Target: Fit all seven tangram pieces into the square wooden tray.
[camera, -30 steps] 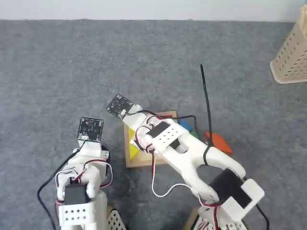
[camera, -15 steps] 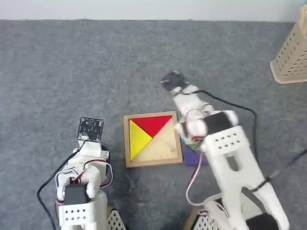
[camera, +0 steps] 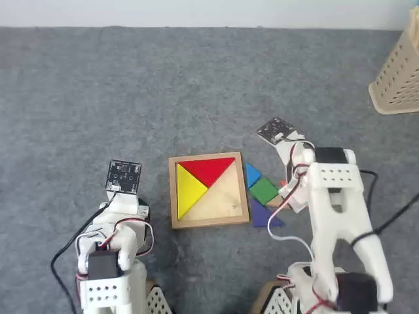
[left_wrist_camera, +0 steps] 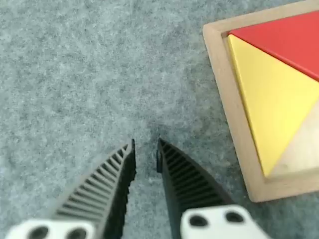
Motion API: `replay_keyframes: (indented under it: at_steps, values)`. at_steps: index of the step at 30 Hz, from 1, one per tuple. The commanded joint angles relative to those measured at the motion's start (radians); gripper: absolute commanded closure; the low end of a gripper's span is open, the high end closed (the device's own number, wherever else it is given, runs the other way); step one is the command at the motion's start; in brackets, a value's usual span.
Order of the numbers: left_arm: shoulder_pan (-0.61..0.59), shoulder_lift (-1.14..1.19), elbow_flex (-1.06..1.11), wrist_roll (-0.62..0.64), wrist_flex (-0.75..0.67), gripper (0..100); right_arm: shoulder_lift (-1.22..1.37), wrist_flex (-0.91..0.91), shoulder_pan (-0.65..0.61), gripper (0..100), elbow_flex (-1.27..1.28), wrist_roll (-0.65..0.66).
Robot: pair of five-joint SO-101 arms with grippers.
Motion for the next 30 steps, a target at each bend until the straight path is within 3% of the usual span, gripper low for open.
replay_keyframes:
  at_steps: [1,20,26,30]
  values:
    - [0.003,-0.023,-0.008,0.008,0.000,93,0.054,-0.065,0.013,80.4,-0.014,0.018]
    - [0.003,-0.023,-0.008,0.008,0.000,93,0.340,-0.272,0.016,81.1,-0.015,0.009]
    - [0.003,-0.023,-0.008,0.008,0.000,93,0.335,-0.251,0.024,95.2,-0.081,-0.069]
    - [0.003,-0.023,-0.008,0.008,0.000,93,0.335,-0.150,0.048,97.3,-0.210,-0.149]
